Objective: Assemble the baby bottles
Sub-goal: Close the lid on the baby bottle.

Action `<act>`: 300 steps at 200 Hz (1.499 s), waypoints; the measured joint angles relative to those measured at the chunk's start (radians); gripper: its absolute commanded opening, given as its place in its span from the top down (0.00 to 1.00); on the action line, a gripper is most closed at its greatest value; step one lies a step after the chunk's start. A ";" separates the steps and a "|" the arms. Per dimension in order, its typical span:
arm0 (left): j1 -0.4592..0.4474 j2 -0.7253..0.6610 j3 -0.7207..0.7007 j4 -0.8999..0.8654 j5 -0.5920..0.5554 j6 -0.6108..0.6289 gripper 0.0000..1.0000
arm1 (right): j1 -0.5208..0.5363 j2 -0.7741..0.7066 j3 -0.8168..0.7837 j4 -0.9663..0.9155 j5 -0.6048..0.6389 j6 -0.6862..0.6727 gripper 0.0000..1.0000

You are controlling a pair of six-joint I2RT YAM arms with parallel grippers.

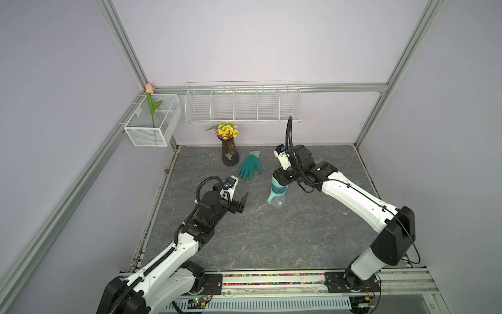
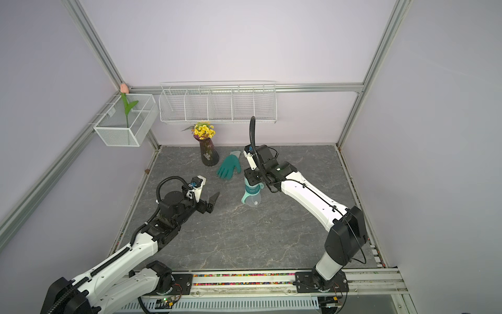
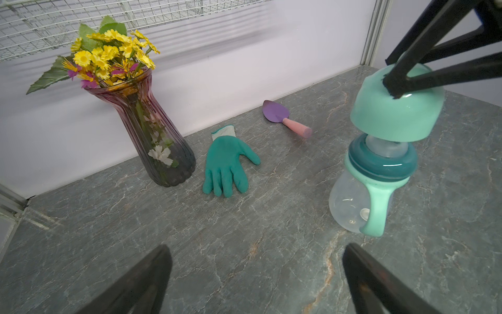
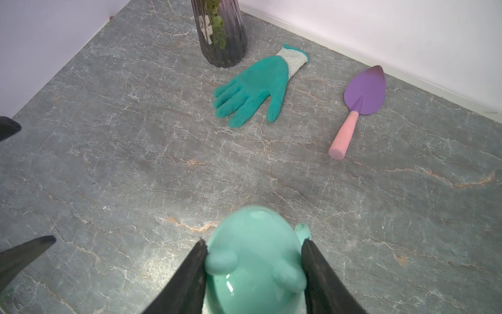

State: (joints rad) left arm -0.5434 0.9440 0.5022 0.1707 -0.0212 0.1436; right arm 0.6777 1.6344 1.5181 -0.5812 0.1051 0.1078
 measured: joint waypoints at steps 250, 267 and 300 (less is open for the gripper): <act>0.000 0.053 0.012 0.002 0.000 0.003 0.01 | -0.002 0.000 -0.107 0.063 -0.010 0.000 0.53; 0.000 0.059 0.012 0.002 0.000 0.003 0.01 | -0.002 0.000 -0.113 0.069 -0.017 0.001 0.51; 0.000 0.063 0.015 0.003 0.000 0.003 0.01 | -0.002 0.000 -0.126 0.084 -0.021 0.008 0.41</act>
State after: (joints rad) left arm -0.5434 1.0073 0.5175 0.1738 -0.0216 0.1471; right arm 0.6758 1.6348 1.3926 -0.4969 0.0841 0.1154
